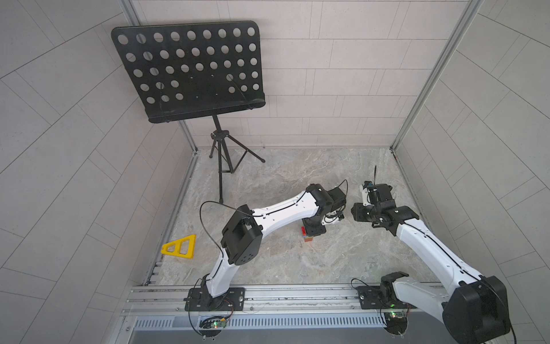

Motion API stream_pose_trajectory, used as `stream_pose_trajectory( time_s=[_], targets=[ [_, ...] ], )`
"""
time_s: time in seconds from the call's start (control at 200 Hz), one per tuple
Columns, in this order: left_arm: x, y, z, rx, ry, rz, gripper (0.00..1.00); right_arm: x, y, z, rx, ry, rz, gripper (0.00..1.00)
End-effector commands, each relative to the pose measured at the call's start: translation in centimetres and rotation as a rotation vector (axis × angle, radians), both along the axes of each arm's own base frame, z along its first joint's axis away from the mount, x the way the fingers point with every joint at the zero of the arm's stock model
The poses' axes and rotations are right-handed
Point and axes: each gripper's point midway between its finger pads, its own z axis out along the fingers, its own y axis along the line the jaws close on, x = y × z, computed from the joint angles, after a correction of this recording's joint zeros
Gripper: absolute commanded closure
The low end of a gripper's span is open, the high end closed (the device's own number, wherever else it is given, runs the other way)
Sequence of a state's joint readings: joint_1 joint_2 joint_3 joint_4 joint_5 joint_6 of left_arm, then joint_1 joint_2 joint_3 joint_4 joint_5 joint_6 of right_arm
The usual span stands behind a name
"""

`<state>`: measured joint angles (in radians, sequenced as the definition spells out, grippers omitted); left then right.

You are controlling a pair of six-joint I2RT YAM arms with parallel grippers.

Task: Assemble an ice cream with lego
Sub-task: Assemble the lego brick with the lego brick.

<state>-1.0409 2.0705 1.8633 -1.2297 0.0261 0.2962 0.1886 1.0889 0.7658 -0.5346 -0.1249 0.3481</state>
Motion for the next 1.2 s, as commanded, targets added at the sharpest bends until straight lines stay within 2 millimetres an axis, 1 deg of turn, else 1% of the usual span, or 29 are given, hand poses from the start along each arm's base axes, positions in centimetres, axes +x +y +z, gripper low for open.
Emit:
stream_pose_trajectory(
  time_s=[0.0, 0.095, 0.195, 0.69, 0.986, 1.196],
  targets=[
    [-0.1, 0.0, 0.4, 0.006, 0.013, 0.004, 0.77, -0.1, -0.2, -0.2, -0.009, 0.007, -0.004, 0.54],
    [-0.2, 0.0, 0.5, 0.005, 0.016, 0.0, 0.77, -0.1, -0.2, -0.2, -0.009, 0.007, -0.003, 0.54],
    [-0.3, 0.2, 0.2, 0.019, 0.018, -0.003, 0.77, -0.1, -0.2, -0.2, -0.008, 0.006, -0.004, 0.54],
    [0.6, 0.8, -0.9, 0.041, 0.01, -0.01, 0.78, 0.0, -0.3, -0.1, -0.008, 0.005, -0.003, 0.54],
    [0.3, 0.9, -2.0, 0.05, 0.035, -0.009, 0.78, 0.0, -0.3, -0.2, -0.01, 0.007, -0.002, 0.54],
    [0.1, 1.1, -2.4, 0.056, 0.04, -0.004, 0.77, -0.1, -0.2, -0.3, -0.009, 0.011, 0.0, 0.54]
  ],
)
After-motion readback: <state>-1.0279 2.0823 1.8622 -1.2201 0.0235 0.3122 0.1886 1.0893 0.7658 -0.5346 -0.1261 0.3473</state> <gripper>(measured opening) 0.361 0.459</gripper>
